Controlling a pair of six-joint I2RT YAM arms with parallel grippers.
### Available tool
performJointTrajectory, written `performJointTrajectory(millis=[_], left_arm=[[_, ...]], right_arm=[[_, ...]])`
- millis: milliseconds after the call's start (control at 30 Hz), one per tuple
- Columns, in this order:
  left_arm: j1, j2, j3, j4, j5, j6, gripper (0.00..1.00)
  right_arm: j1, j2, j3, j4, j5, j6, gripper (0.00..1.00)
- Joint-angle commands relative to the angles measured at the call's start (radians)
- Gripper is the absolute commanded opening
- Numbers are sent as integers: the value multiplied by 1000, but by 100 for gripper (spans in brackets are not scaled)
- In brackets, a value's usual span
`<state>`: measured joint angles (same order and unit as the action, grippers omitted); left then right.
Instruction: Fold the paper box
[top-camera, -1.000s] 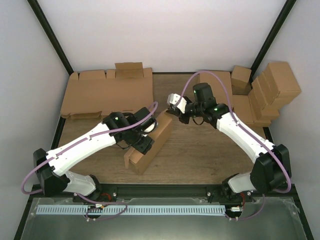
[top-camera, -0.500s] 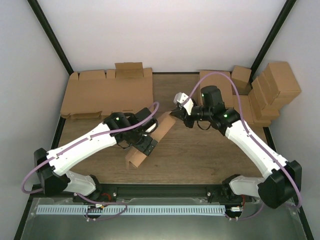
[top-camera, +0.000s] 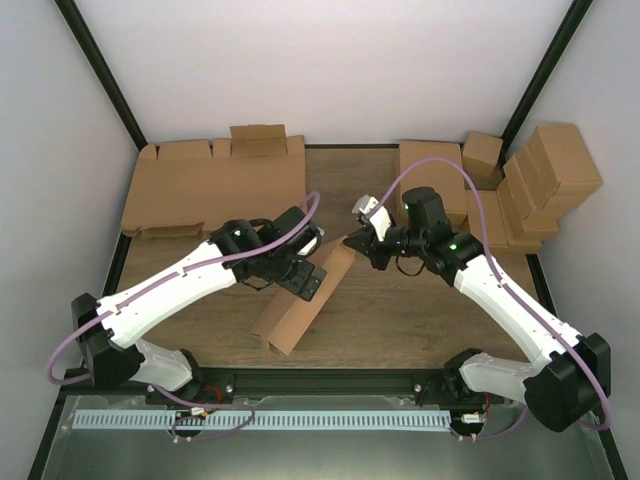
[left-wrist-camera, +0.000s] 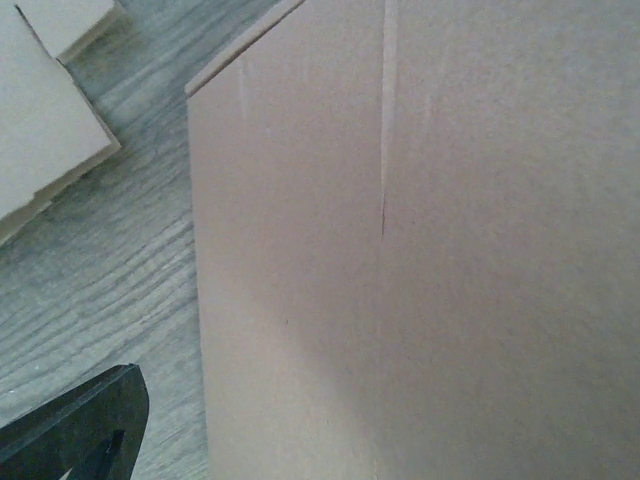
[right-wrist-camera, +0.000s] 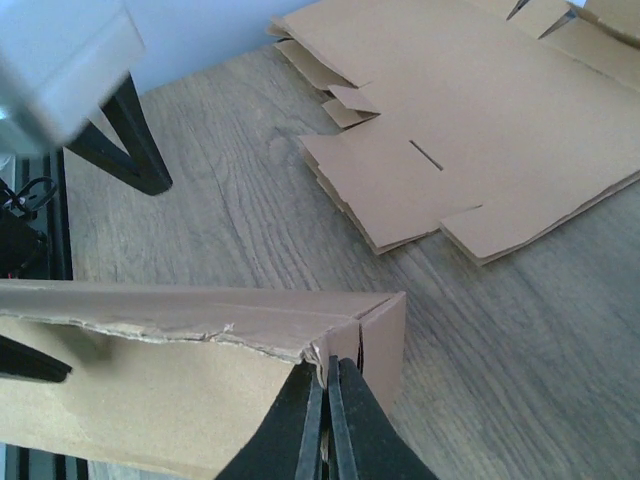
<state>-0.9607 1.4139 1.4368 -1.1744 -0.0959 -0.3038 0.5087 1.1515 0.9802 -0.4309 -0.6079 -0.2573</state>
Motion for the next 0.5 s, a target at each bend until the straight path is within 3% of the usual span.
performJointTrajectory(millis=[0, 167, 467], left_arm=[[3, 16, -34, 56, 40, -1, 100], [3, 31, -36, 53, 26, 2, 99], [4, 59, -61, 29, -11, 3, 73]], right_arm=[[27, -12, 24, -18, 37, 95, 1], [53, 16, 55, -48, 72, 128, 2], [86, 70, 118, -98, 107, 161, 4]])
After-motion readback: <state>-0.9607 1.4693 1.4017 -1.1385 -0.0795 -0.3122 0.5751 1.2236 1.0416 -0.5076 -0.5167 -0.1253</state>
